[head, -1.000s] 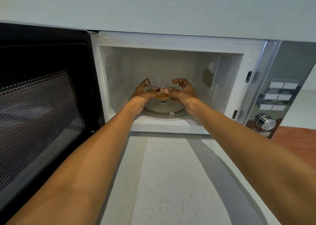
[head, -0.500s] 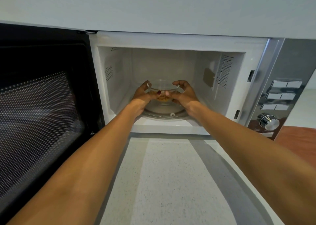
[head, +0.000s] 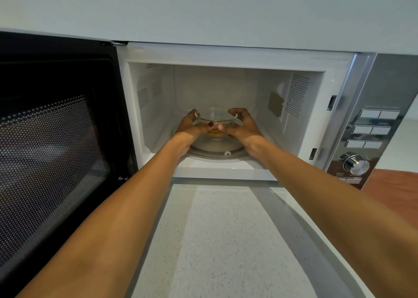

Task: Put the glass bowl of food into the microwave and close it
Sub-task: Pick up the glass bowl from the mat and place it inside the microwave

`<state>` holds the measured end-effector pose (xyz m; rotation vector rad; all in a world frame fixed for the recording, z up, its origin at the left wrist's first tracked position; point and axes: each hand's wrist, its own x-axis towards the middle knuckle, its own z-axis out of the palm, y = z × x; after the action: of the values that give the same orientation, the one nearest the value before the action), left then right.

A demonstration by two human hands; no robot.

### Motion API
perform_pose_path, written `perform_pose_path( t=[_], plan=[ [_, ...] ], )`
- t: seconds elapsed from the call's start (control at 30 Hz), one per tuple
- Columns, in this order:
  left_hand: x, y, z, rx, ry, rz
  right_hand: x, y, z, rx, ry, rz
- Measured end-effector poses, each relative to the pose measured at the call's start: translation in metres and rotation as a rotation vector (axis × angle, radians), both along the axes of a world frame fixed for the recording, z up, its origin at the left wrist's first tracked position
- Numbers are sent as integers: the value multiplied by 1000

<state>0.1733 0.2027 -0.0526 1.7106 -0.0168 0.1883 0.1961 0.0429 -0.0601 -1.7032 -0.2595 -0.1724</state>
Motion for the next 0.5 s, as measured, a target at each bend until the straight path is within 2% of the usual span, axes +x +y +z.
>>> perform_pose_path(
  t=[0.17, 0.27, 0.37, 0.5],
  plan=[
    [-2, 0, 2, 71, 28, -18, -5, 0, 4, -123, 12, -57],
    [-3, -2, 6, 25, 34, 38, -4, -2, 11, -148, 121, -121],
    [-2, -6, 13, -80, 129, 156, 0, 0, 16, 54, 255, -75],
    [-2, -12, 17, -413, 154, 166, 0, 7, 15, 260, 340, -28]
  ],
)
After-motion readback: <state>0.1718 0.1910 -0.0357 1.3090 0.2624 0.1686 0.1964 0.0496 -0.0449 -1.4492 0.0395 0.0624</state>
